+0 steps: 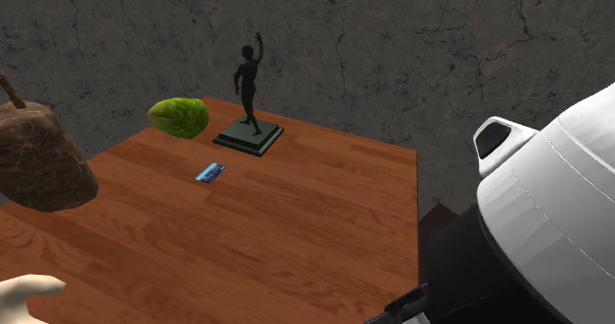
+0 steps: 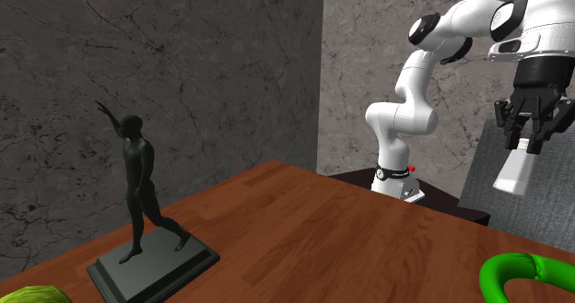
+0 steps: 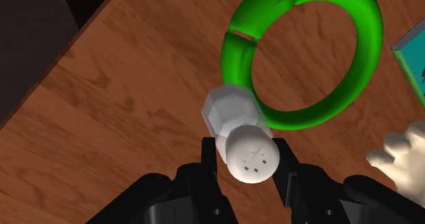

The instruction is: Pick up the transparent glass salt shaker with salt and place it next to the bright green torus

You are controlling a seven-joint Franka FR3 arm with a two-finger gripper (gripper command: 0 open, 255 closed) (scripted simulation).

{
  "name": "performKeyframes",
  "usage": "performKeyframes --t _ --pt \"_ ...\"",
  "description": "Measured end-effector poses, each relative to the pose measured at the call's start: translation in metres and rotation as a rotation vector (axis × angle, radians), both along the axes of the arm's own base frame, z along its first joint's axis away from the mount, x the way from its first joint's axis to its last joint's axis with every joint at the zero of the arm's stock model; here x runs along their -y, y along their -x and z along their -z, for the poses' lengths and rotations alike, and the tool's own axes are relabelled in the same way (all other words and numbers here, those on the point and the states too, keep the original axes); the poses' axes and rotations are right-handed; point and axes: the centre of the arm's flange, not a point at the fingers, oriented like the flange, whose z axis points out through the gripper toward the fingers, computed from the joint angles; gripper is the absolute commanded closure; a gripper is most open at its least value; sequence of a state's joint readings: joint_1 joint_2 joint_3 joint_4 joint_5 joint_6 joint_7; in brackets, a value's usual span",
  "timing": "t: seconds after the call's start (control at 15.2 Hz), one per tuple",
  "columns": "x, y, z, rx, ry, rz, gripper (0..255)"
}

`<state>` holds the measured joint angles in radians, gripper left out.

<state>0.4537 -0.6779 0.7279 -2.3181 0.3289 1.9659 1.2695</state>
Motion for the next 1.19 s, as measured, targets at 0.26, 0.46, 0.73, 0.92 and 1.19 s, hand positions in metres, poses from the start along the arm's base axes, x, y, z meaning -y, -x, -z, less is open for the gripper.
performKeyframes --t 0.26,0.46,0.73,0.92,1.19 --pt "-0.001 0.002 0.021 0.000 0.000 0.001 255" --pt "-0.002 0.001 0.036 -0.001 0.000 0.001 255" --pt "-0.001 0.002 0.058 0.000 0.000 0.001 255" --pt "0.000 0.001 0.074 0.000 0.000 0.001 255" --pt "-0.001 0.003 0.094 -0.001 0.000 0.001 255"
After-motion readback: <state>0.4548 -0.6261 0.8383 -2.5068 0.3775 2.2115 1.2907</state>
